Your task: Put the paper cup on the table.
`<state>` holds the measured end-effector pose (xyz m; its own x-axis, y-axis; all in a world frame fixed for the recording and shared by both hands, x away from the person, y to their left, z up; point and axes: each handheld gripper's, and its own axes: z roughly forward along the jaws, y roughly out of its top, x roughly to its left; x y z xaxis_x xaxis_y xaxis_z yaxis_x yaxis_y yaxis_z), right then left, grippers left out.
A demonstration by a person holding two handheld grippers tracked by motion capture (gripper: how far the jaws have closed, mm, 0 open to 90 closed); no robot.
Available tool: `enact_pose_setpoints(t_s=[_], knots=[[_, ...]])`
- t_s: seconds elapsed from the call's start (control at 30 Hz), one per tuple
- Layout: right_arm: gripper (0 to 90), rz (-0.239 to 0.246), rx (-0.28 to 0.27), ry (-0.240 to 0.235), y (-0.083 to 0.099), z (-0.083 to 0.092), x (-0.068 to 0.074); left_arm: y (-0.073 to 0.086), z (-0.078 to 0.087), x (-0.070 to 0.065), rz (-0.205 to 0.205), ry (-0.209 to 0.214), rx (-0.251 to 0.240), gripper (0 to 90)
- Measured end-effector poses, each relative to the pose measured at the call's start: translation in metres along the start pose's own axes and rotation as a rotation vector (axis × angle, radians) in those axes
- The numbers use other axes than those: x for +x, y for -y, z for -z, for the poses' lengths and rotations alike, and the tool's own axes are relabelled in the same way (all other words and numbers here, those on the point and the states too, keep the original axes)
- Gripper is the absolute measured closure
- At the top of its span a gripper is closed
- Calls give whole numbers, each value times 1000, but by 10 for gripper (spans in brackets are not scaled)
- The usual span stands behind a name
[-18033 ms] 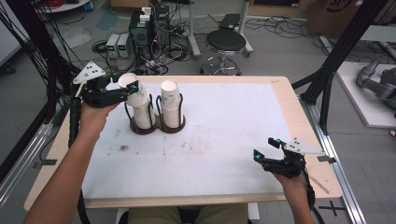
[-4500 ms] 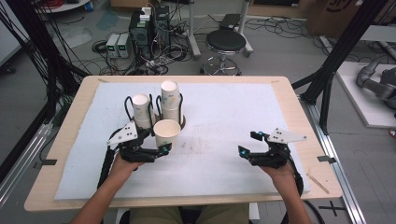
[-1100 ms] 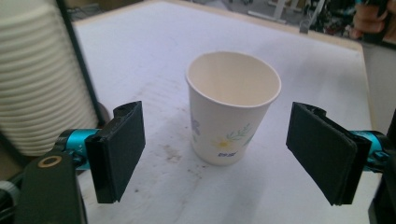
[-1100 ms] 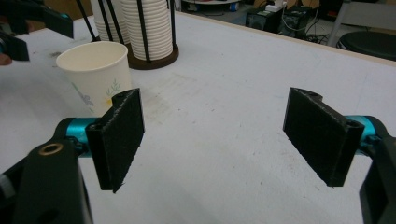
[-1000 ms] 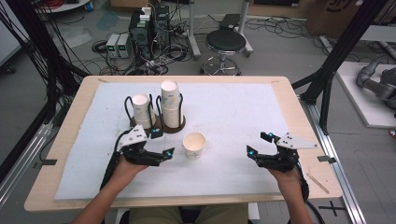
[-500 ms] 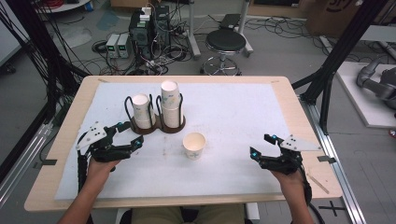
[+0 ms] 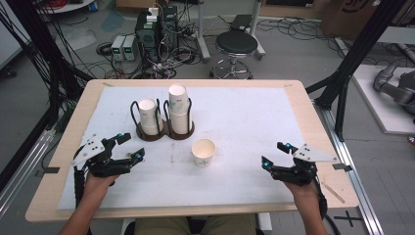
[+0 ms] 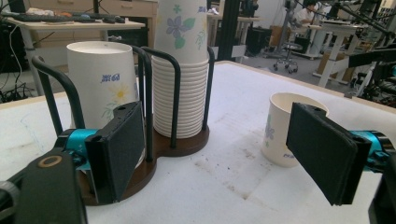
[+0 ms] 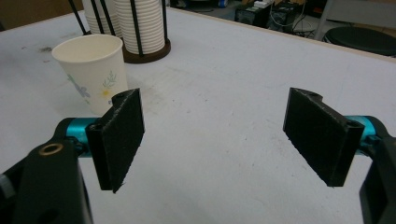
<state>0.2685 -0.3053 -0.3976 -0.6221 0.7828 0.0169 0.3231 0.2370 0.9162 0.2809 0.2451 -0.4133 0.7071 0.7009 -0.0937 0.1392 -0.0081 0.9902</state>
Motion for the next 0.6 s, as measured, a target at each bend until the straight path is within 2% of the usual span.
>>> enact_pose_setpoints(t_s=[0.6], knots=[[212,0,-4,-19,-1,-6,-2,2,4,0,-7,-42,9,200]])
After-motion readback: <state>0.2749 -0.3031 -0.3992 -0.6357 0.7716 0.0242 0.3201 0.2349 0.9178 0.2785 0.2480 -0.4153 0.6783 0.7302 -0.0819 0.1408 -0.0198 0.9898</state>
